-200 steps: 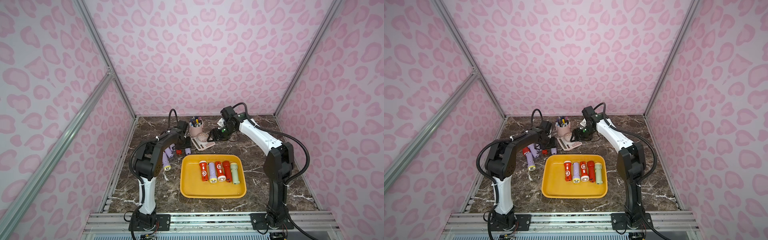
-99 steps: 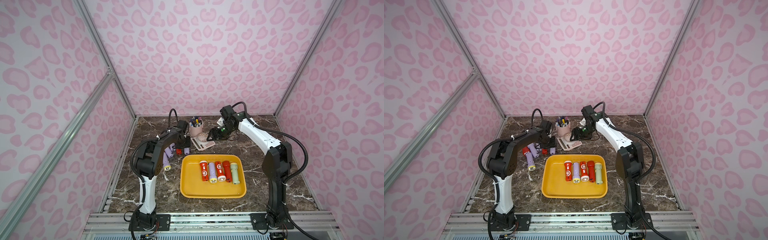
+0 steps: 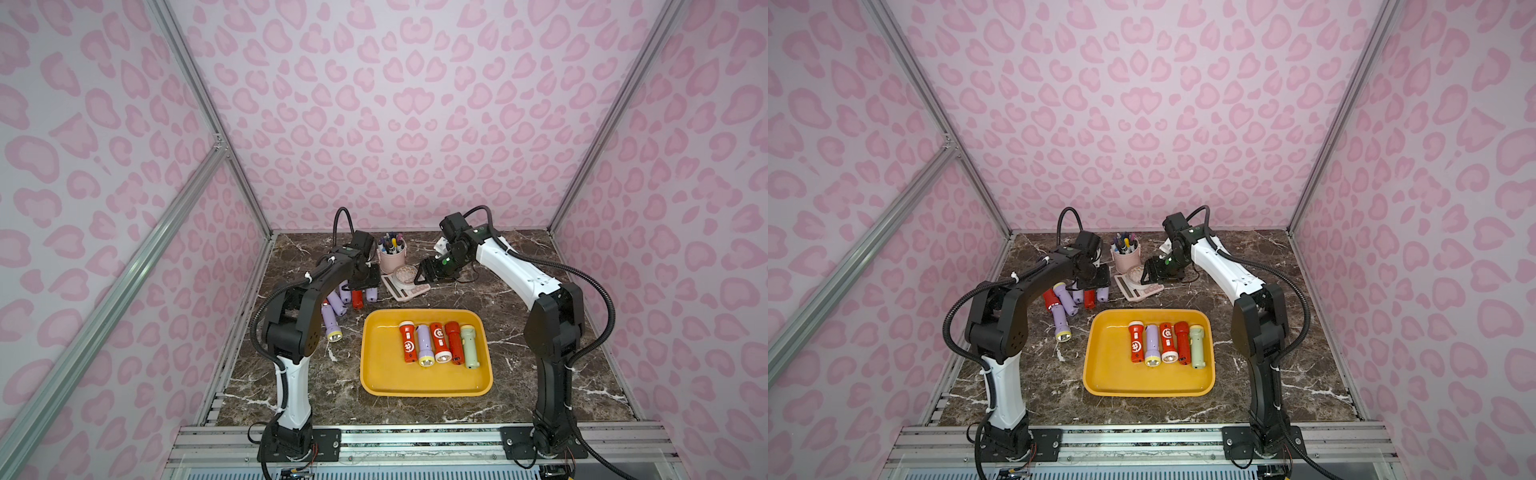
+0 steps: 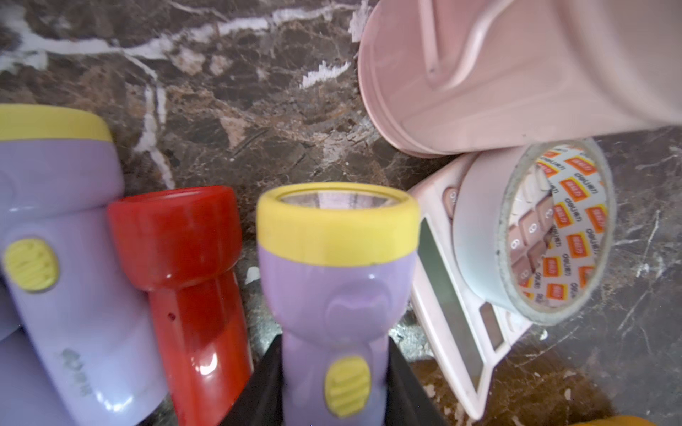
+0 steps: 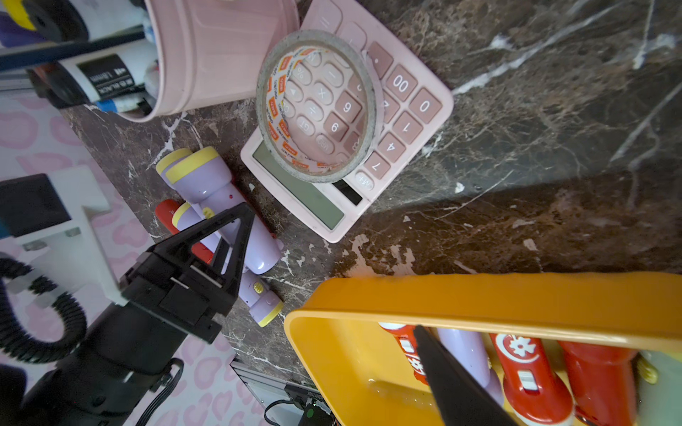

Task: Put the flashlights into the storage boxes
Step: Pick up the flashlight from the center of the board, then place the flashlight at the storage box.

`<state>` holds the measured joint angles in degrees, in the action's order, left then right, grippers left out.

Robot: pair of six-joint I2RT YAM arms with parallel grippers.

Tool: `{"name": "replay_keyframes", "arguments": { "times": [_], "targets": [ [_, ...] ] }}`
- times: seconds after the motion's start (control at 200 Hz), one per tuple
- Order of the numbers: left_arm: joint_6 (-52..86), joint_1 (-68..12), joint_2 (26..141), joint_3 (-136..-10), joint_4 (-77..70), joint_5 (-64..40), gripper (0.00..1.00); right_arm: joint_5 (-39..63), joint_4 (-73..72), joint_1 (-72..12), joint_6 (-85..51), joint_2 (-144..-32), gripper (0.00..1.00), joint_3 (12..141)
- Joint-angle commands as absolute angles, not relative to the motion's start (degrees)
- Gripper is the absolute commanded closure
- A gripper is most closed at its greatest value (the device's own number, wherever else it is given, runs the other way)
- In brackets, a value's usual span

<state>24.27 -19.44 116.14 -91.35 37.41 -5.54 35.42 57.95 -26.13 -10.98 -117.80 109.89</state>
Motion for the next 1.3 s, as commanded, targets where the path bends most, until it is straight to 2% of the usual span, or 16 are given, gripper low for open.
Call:
{"name": "replay_keyframes", "arguments": {
  "times": [0.0,0.345,0.75,0.995,1.295],
  "targets": [
    [24.89,-19.36,114.13,-92.7,40.15,-4.48,0.67,35.33,57.06,-26.11,-10.81,-117.12,0.36,108.87],
    [27.71,-20.84,103.44,-89.3,44.51,-4.06,0.68,36.54,54.98,-26.13,-10.24,-115.15,0.36,104.8],
    [31.71,-31.24,92.68,-81.39,48.95,0.26,0.68,37.44,55.92,-25.79,-8.44,-114.59,0.36,103.39],
    [35.43,-37.44,91.54,-74.19,47.6,0.54,0.68,38.3,54.69,-24.61,-9.4,-110.33,0.36,96.72],
    [38.03,-40.98,93.47,-70.37,44.11,-0.41,0.69,38.5,54.4,-24.18,-10.09,-108.24,0.36,93.88]
  ]
}}
